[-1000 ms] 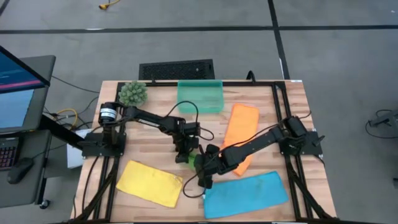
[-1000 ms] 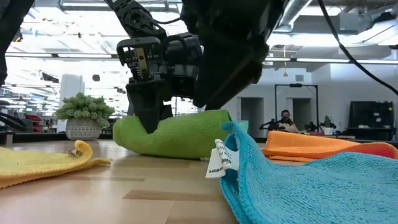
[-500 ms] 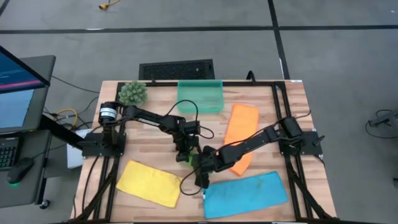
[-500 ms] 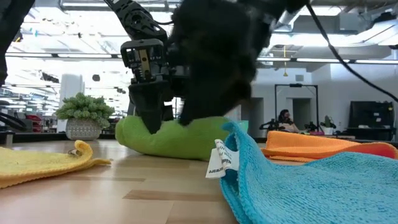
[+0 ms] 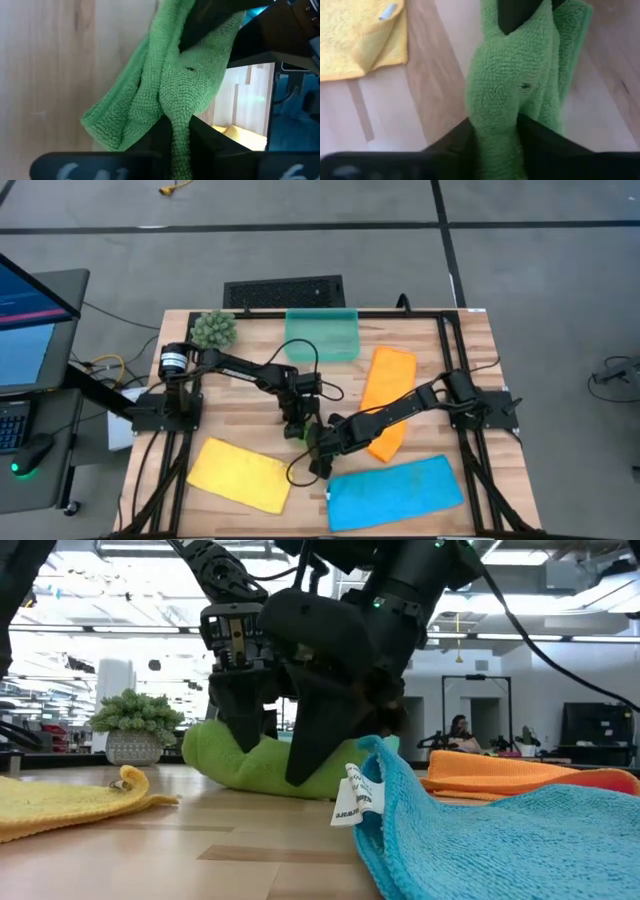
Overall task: Roll microfiber towels into tight, uniform cylinder then place into a basket
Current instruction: Roll the green towel, then put the rolled green towel into the blue bin
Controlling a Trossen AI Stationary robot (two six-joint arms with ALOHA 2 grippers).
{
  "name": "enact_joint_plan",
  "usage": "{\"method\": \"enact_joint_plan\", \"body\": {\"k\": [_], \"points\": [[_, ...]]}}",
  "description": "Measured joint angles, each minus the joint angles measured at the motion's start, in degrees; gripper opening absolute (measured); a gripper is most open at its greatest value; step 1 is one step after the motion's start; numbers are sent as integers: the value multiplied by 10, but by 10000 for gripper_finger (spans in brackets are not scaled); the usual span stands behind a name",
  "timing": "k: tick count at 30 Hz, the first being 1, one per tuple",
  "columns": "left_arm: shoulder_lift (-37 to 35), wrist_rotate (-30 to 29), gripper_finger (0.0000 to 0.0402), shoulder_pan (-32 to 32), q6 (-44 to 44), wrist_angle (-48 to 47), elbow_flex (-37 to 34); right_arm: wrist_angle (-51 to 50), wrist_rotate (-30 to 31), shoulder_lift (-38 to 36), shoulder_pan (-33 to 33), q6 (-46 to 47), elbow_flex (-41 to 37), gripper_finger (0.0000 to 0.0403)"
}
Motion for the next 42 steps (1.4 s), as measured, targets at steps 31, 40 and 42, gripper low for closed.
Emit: {"method": "enact_joint_plan", "body": {"k": [31,40,42], "points": [[-71,-76,153,106,162,-155,1,23,-17,1,-3,33,-3,31],[-206,-135,153,126,184,-240,0,18,-1,-10,-3,33,-3,31],[-240,-137,153,125,179,-267,0,17,5,-10,-3,33,-3,31]]}}
